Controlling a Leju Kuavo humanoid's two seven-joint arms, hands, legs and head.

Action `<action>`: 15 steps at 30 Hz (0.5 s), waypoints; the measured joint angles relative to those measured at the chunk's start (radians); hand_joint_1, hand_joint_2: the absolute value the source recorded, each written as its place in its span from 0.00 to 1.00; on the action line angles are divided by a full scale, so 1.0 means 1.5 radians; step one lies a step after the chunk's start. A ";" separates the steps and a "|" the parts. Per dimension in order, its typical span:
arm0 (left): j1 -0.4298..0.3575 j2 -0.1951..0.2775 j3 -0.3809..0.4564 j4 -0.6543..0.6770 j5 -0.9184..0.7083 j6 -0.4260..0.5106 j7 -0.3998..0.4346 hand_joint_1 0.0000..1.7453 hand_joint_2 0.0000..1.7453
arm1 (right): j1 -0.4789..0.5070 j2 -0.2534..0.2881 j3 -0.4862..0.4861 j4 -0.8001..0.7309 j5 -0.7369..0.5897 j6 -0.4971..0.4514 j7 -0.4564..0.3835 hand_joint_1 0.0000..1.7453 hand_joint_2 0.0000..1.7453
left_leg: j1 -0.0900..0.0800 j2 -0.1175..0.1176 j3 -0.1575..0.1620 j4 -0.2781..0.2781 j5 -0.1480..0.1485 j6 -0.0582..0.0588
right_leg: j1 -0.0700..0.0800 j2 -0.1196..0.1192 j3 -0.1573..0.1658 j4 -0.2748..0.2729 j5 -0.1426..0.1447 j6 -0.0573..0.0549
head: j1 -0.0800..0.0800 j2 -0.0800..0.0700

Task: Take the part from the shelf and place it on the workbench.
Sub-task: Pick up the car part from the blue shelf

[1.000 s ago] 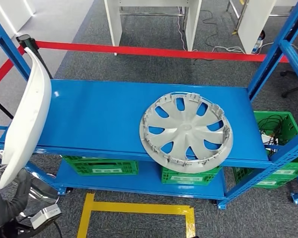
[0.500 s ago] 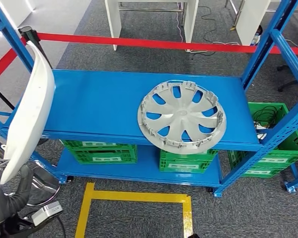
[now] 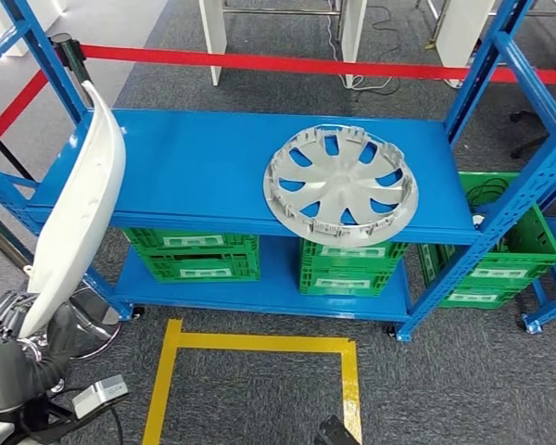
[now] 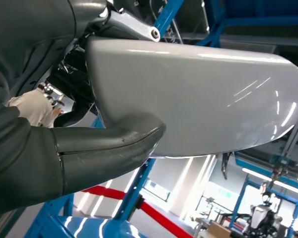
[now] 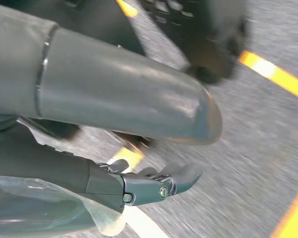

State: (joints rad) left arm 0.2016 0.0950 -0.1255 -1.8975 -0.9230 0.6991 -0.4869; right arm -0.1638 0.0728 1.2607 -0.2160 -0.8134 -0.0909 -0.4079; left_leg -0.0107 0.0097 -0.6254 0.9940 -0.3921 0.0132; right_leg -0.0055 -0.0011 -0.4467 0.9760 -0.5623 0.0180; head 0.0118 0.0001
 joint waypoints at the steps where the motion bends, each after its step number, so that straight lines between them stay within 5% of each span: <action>1: -0.001 0.000 -0.001 0.001 0.000 0.000 0.000 1.00 1.00 | -0.003 0.000 0.000 -0.005 0.003 0.004 -0.014 0.00 0.00 | 0.001 0.001 -0.002 0.000 0.006 -0.004 | 0.001 0.000 0.000 -0.009 0.000 -0.003 | 0.000 0.000; 3: -0.002 0.001 -0.003 0.002 0.000 0.000 -0.001 1.00 1.00 | -0.007 0.002 0.000 -0.016 0.011 0.009 -0.036 0.00 0.00 | 0.005 -0.001 -0.006 0.005 -0.002 -0.014 | 0.001 -0.002 -0.011 -0.011 0.011 -0.014 | 0.000 0.000; 7: -0.002 0.005 -0.005 0.005 0.000 0.000 -0.001 1.00 1.00 | -0.010 0.002 -0.007 -0.044 0.048 0.018 -0.082 0.00 0.00 | 0.011 -0.003 -0.031 0.129 -0.124 -0.030 | -0.001 -0.006 -0.039 -0.011 0.042 -0.024 | -0.007 0.000; 9: -0.001 0.008 -0.006 0.005 0.001 0.000 -0.002 1.00 1.00 | -0.009 0.001 -0.018 -0.063 0.072 0.021 -0.102 0.00 0.00 | 0.015 -0.003 -0.026 0.179 -0.132 -0.035 | -0.002 -0.007 -0.058 -0.006 0.057 -0.022 | -0.007 0.000; 10: -0.001 0.009 -0.006 0.005 0.001 0.000 -0.002 1.00 1.00 | -0.008 -0.001 -0.024 -0.074 0.082 0.022 -0.108 0.00 0.00 | 0.016 -0.003 -0.010 0.171 -0.116 -0.036 | -0.002 -0.007 -0.070 -0.001 0.063 -0.020 | -0.007 0.000; 12: -0.002 0.010 -0.007 0.005 0.001 0.000 -0.003 1.00 1.00 | -0.008 -0.003 -0.037 -0.094 0.095 0.024 -0.115 0.00 0.00 | 0.019 -0.003 0.050 0.093 -0.087 -0.037 | -0.003 -0.007 -0.091 0.009 0.071 -0.015 | -0.008 0.000; 14: -0.002 0.012 -0.008 0.005 0.002 0.000 -0.003 1.00 1.00 | -0.007 -0.006 -0.048 -0.112 0.110 0.025 -0.119 0.00 0.00 | 0.017 -0.005 0.097 0.014 -0.088 -0.032 | -0.002 -0.006 -0.104 0.017 0.079 -0.006 | -0.007 0.000; 15: -0.003 0.013 -0.008 0.005 0.002 0.000 -0.003 1.00 1.00 | -0.007 -0.009 -0.054 -0.121 0.120 0.025 -0.120 0.00 0.00 | 0.015 -0.005 0.103 -0.003 -0.093 -0.028 | -0.002 -0.006 -0.108 0.019 0.084 -0.002 | -0.007 0.000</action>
State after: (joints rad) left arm 0.1975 0.1150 -0.1380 -1.8898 -0.9193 0.6992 -0.4916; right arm -0.1740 0.0597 1.1794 -0.3978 -0.6328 -0.0540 -0.5884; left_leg 0.0121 0.0017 -0.4702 0.9898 -0.5322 -0.0295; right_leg -0.0087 -0.0100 -0.6092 1.0042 -0.4365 0.0154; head 0.0009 0.0000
